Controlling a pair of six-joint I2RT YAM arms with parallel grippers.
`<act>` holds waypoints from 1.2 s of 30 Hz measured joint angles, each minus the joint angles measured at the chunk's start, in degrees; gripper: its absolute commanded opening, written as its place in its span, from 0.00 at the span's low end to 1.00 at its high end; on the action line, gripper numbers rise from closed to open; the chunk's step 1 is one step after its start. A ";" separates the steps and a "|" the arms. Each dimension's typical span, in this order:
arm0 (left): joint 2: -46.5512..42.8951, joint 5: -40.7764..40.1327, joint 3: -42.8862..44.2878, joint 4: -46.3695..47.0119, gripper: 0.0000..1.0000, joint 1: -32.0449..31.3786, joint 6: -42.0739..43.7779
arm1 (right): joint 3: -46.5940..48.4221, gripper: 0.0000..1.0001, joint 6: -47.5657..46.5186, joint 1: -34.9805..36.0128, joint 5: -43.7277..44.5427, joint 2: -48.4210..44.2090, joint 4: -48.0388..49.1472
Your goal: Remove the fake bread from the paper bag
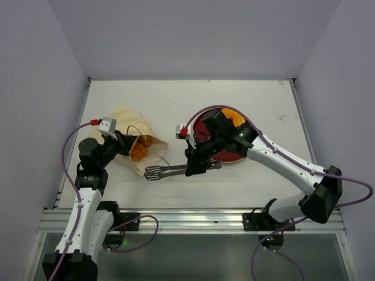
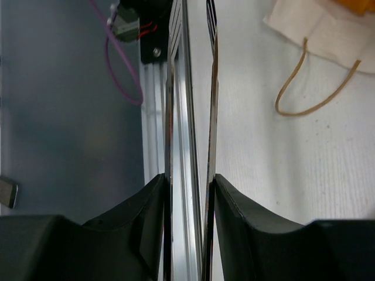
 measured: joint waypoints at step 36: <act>-0.37 -2.03 0.52 3.39 0.00 0.00 -8.85 | -13.88 0.40 52.96 -2.14 14.88 11.23 47.10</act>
